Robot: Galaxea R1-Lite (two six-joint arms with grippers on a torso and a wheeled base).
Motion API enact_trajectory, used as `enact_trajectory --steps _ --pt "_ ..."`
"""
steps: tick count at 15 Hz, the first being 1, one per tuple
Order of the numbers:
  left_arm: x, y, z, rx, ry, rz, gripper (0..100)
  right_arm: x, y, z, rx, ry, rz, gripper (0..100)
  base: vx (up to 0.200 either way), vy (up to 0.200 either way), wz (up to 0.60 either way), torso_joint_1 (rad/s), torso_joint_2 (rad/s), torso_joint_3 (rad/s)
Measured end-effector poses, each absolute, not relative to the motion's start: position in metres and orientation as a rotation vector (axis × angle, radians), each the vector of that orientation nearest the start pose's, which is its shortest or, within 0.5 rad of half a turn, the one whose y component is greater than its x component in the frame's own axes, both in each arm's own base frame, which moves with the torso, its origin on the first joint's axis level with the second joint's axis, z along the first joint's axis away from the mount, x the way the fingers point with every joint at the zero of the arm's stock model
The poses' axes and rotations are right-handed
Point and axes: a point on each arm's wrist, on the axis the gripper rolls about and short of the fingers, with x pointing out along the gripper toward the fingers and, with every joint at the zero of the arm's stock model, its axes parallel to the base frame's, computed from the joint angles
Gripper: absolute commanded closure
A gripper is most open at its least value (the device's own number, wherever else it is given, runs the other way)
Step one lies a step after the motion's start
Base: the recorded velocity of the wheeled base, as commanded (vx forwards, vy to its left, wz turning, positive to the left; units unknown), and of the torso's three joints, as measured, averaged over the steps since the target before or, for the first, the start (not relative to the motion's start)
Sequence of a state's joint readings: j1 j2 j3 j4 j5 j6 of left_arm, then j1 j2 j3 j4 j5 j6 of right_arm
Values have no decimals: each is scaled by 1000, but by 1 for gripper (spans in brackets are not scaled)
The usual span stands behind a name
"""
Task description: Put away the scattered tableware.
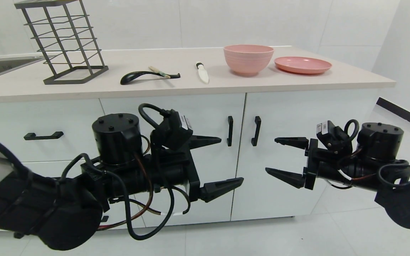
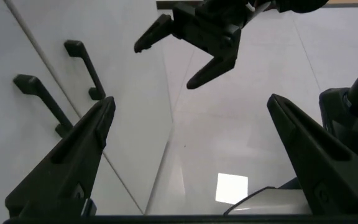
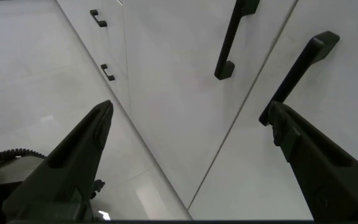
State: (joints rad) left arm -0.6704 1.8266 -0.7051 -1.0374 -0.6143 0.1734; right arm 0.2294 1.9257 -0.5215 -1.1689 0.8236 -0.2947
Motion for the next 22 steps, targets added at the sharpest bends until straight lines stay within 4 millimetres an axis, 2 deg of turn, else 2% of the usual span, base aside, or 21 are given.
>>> enact_trajectory --steps 3,10,15,22 --pt "249 -217 147 152 -3 -1303 0 305 86 93 -195 68 1073 0 0 0 0 0 0 0" --pt "263 -253 144 137 -86 -1430 0 352 92 82 -207 18 1081 0 0 0 0 0 0 0" --pt "277 -265 144 134 -106 -1356 0 368 93 74 -206 4 1102 0 0 0 0 0 0 0" --pt "290 -265 141 101 -83 -1314 0 385 103 70 -207 -44 1193 0 0 0 0 0 0 0"
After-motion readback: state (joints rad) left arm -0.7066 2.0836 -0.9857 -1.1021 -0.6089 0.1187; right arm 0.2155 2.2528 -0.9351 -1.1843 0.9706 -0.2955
